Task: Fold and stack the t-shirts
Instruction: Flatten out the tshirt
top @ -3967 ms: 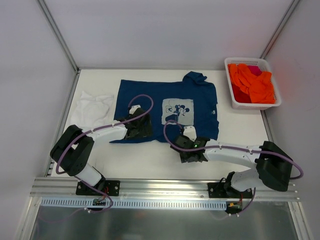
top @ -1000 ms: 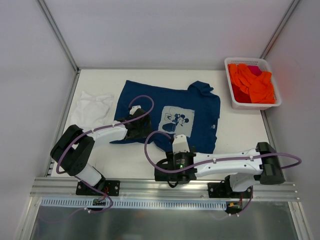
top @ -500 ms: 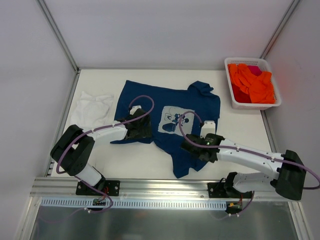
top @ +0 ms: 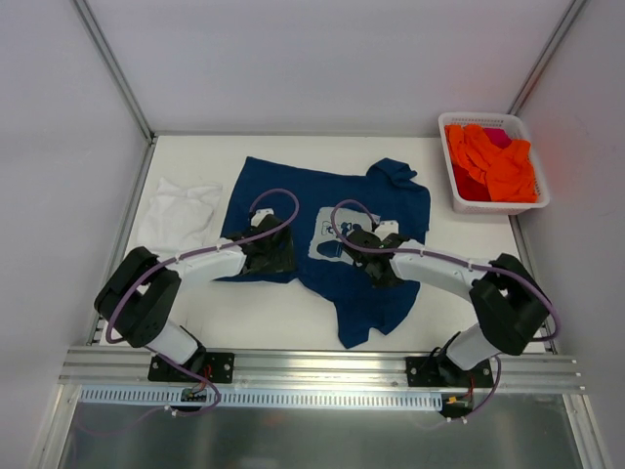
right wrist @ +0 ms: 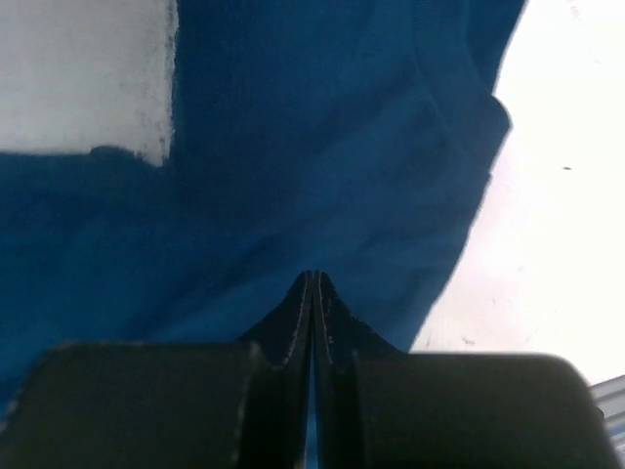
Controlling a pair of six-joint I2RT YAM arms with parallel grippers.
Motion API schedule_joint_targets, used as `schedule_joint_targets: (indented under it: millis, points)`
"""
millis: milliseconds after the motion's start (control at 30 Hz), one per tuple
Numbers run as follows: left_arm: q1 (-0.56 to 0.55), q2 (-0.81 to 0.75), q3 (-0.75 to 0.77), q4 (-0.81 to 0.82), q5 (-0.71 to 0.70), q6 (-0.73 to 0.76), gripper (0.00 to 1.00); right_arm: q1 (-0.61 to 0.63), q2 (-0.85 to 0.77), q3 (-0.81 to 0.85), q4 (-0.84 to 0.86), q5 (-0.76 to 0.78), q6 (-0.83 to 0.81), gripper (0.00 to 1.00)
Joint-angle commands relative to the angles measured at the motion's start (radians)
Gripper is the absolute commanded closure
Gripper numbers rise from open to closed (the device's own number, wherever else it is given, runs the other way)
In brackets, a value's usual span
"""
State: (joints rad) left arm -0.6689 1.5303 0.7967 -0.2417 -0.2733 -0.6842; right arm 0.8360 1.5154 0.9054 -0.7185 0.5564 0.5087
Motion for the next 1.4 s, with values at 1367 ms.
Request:
schedule_joint_targets:
  millis: [1367]
  points:
    - [0.000, -0.541, 0.021, -0.358, -0.147, 0.045, 0.01, -0.512, 0.094, 0.030, 0.096, -0.309, -0.216, 0.99]
